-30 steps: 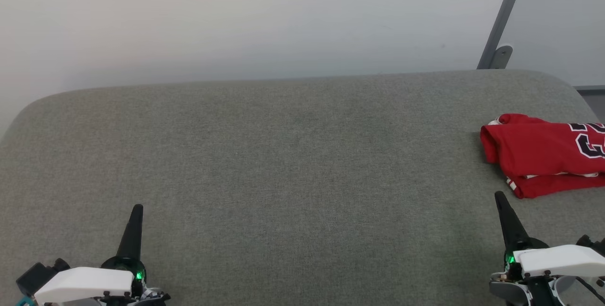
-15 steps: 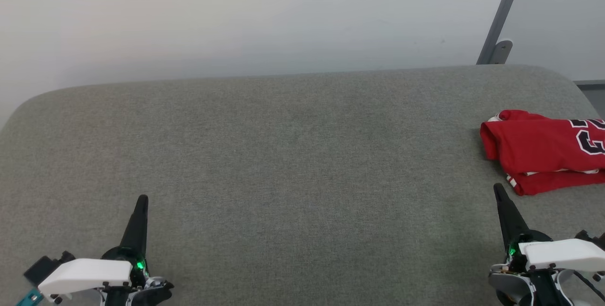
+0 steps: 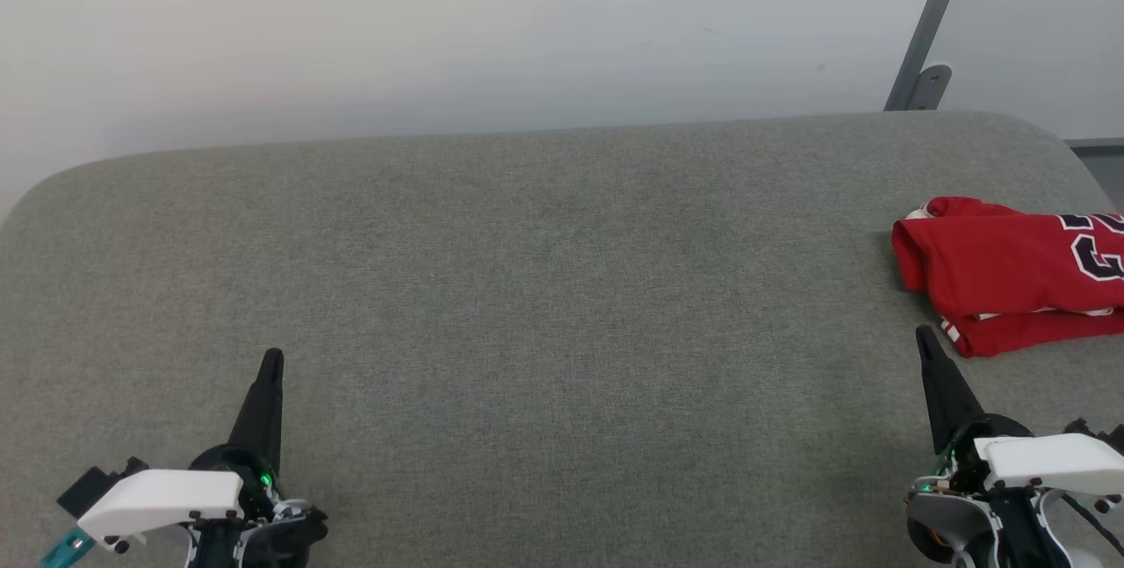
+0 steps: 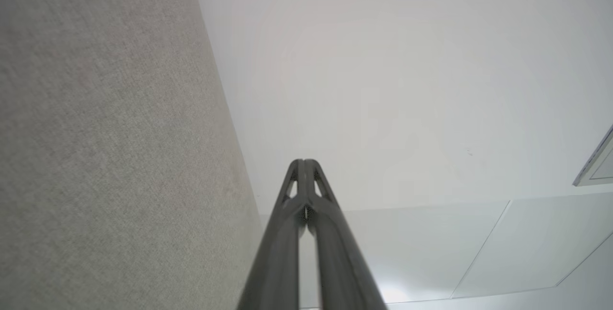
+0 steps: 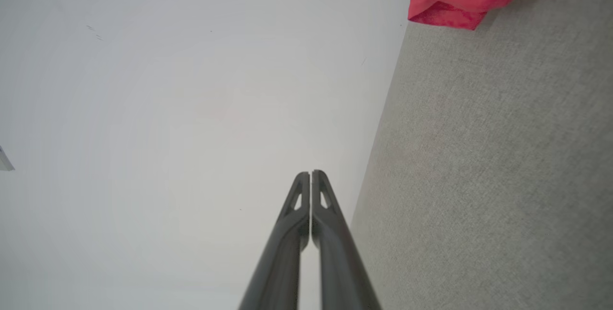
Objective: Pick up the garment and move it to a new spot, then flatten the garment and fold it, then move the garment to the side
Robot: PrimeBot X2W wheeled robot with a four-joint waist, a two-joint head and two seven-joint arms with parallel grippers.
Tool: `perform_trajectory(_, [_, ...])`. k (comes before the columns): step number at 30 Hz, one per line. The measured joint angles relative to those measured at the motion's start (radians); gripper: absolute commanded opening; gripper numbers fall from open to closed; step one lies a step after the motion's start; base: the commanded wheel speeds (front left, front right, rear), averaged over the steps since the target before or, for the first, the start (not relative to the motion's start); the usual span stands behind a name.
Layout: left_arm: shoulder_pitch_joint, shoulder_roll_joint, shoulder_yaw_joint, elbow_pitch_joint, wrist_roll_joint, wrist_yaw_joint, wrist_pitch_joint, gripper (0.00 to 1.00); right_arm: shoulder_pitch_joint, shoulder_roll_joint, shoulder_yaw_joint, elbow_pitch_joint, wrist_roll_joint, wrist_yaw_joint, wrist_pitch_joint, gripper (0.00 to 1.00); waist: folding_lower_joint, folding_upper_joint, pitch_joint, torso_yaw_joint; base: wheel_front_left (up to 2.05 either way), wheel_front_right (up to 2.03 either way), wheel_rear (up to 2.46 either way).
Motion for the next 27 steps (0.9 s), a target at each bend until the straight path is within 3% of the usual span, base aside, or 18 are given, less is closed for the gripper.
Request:
perform_trajectory(10, [-0.022, -0.011, 0.005, 0.009, -0.052, 0.000, 0.017, 0.00, -0.011, 0.000, 0.000, -0.002, 0.064, 0.000, 0.014, 0.00, 0.0000, 0.0000, 0.009, -0.003, 0.00, 0.00, 0.00])
perform_trajectory(27, [-0.024, -0.012, 0.006, 0.009, -0.053, 0.000, 0.020, 0.00, -0.014, 0.001, 0.000, -0.003, 0.066, 0.000, 0.014, 0.00, -0.0001, 0.0000, 0.009, -0.003, 0.00, 0.00, 0.00])
